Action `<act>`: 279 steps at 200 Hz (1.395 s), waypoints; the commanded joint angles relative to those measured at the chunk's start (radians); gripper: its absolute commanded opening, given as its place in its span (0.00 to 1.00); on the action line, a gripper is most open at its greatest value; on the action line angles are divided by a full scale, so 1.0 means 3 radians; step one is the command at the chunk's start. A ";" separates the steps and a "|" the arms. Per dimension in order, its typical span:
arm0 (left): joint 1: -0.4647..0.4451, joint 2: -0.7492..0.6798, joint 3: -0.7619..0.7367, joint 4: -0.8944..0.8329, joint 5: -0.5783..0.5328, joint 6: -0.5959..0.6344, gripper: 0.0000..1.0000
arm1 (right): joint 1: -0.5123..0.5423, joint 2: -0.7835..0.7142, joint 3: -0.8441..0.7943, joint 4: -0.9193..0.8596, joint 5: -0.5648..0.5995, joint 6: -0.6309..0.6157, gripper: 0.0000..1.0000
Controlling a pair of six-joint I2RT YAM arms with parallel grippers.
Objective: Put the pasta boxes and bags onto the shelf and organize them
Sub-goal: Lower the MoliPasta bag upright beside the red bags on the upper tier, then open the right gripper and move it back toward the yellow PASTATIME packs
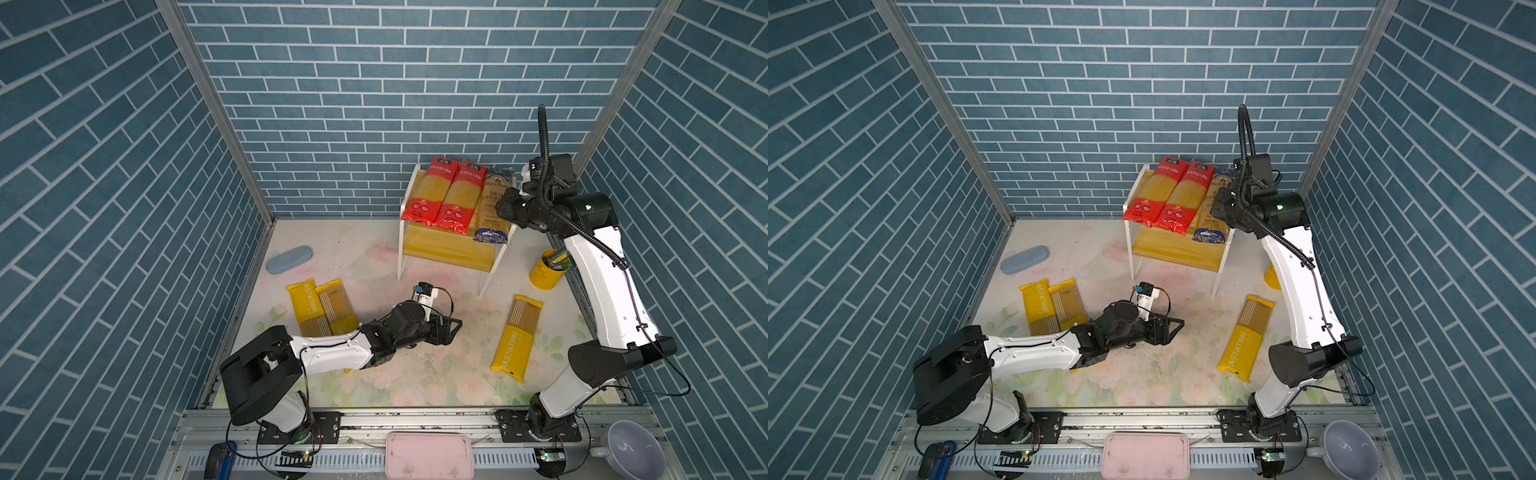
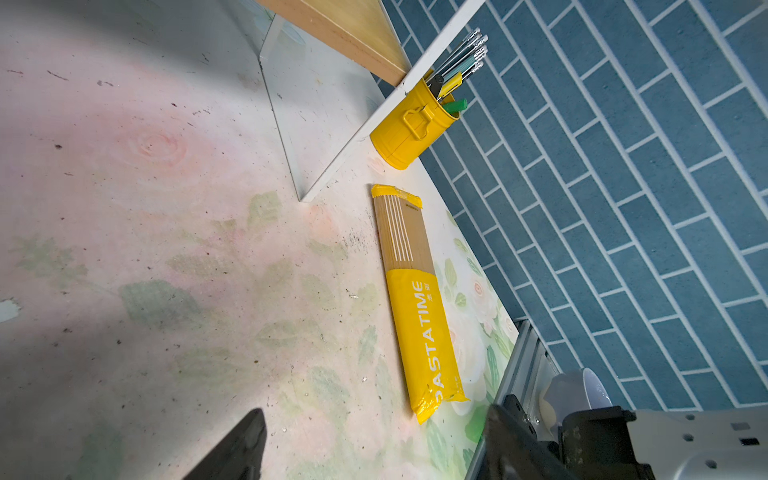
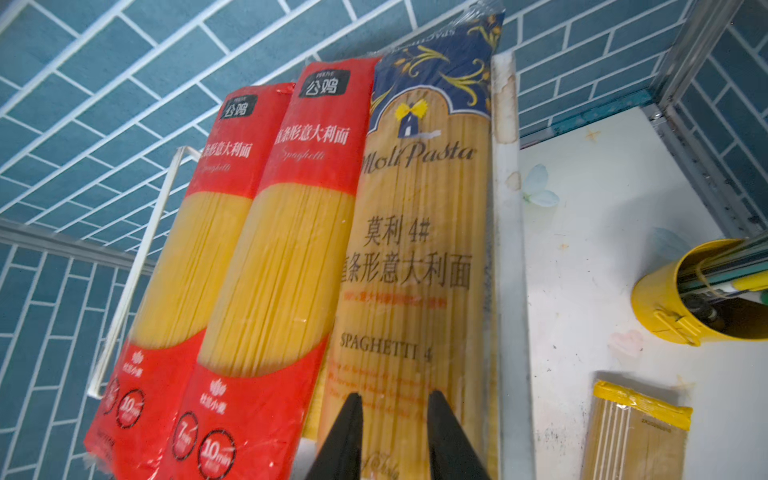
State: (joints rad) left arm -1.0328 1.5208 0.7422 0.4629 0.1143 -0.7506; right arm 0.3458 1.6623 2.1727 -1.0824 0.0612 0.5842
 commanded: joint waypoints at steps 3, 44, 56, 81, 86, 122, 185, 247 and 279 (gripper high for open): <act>-0.0014 0.0013 0.0016 0.0102 -0.0033 0.0019 0.83 | -0.0013 0.0185 0.0111 -0.0018 0.0220 -0.0146 0.29; -0.0034 0.0074 0.0074 0.0095 -0.0001 0.0021 0.83 | -0.0019 0.0461 0.0213 -0.0062 0.0121 -0.0155 0.28; -0.0038 0.0086 0.0085 0.0084 0.0012 0.0026 0.83 | -0.0019 0.0533 0.0205 -0.0054 0.0052 -0.0143 0.27; -0.0036 0.0095 0.0067 0.0094 -0.0003 0.0026 0.83 | -0.0018 0.0648 0.0213 -0.0038 -0.0047 -0.0134 0.27; -0.0037 0.0095 0.0066 0.0094 -0.0002 0.0022 0.83 | -0.0018 0.0651 0.0212 -0.0041 -0.0058 -0.0133 0.27; -0.0039 0.0070 0.0060 0.0058 -0.0007 0.0023 0.83 | -0.0023 0.0605 0.0330 -0.0101 -0.0116 -0.0194 0.26; -0.0039 -0.0078 0.0112 -0.0256 -0.0147 0.0258 0.84 | -0.0023 0.0127 0.0602 -0.0357 -0.0145 -0.0521 0.26; -0.0025 -0.0385 0.0140 -0.0836 -0.0813 0.0382 0.86 | 0.0493 -0.0613 -0.0184 -0.0185 -0.0234 -0.0413 0.20; 0.0179 -0.0799 0.0008 -0.1446 -0.1248 0.0345 0.87 | 0.1019 -0.0884 -0.0687 0.0095 -0.0201 -0.0313 0.19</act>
State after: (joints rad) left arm -1.0222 1.3705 0.7639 0.1993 -0.1165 -0.6598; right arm 0.5697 1.4147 2.0624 -1.1065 0.0010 0.4671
